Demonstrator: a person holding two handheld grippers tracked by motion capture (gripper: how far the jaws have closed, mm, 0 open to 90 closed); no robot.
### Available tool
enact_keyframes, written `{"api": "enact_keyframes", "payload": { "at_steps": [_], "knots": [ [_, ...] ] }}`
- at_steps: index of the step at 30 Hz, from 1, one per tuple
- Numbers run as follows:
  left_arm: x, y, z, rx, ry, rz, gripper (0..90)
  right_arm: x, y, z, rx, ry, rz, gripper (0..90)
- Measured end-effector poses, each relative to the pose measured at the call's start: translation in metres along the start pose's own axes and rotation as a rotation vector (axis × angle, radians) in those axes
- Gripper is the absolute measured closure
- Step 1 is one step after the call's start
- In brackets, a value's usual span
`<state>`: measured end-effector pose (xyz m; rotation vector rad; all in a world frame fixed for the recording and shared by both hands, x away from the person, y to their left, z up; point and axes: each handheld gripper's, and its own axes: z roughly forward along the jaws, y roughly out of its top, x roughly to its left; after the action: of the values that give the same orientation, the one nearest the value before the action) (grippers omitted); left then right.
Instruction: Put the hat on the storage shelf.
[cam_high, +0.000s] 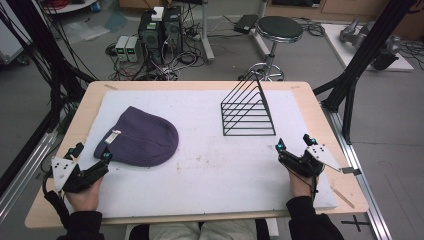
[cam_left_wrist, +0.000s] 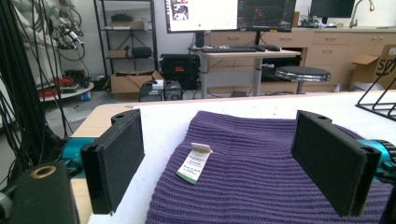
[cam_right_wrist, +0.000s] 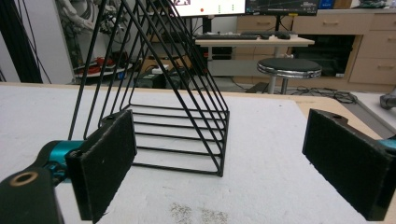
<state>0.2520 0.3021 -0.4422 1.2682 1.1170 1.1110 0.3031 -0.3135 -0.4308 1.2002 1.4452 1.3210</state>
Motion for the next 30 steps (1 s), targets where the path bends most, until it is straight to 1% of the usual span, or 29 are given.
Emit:
{"api": "enact_keyframes", "payload": {
  "at_steps": [2, 5, 9, 10, 13, 17, 21, 24, 26, 29, 30],
  "knots": [
    [0.001, -0.001, 0.002, -0.001, -0.002, -0.007, 17.4, 0.0, 0.0, 0.001, 0.0, -0.001, -0.008, 8.9],
    [0.002, -0.001, 0.003, 0.004, -0.004, -0.011, 17.4, 0.001, 0.0, 0.001, 0.003, 0.004, -0.005, 8.9],
    [0.001, -0.001, 0.002, -0.001, -0.005, -0.008, 17.5, 0.0, 0.0, 0.0, -0.003, 0.005, -0.011, 8.9],
    [0.001, -0.001, 0.002, 0.001, -0.007, -0.009, 17.6, 0.001, 0.0, 0.0, 0.004, 0.008, -0.003, 8.9],
    [0.001, -0.001, 0.002, 0.004, -0.009, -0.008, 17.5, 0.001, 0.0, 0.0, 0.003, 0.011, -0.004, 8.9],
    [0.001, -0.001, 0.003, 0.016, -0.013, -0.005, 17.1, 0.0, -0.001, 0.0, 0.008, 0.011, 0.0, 8.9],
    [0.001, 0.0, 0.004, 0.027, -0.023, -0.005, 17.0, 0.0, 0.0, 0.0, -0.001, 0.003, -0.004, 8.9],
    [-0.001, 0.003, 0.008, 0.035, -0.041, -0.008, 17.0, 0.0, -0.001, 0.001, 0.004, 0.003, 0.002, 8.9],
    [-0.003, 0.007, 0.012, 0.033, -0.069, -0.007, 17.0, 0.0, -0.001, 0.002, 0.01, 0.008, 0.001, 8.9],
    [-0.01, 0.016, 0.019, 0.018, -0.108, 0.012, 17.0, 0.0, -0.001, 0.002, 0.012, 0.006, -0.001, 8.9],
    [-0.013, 0.019, 0.022, 0.019, -0.121, 0.027, 17.0, 0.0, -0.001, 0.002, 0.008, 0.006, -0.001, 8.9]
  ]
}}
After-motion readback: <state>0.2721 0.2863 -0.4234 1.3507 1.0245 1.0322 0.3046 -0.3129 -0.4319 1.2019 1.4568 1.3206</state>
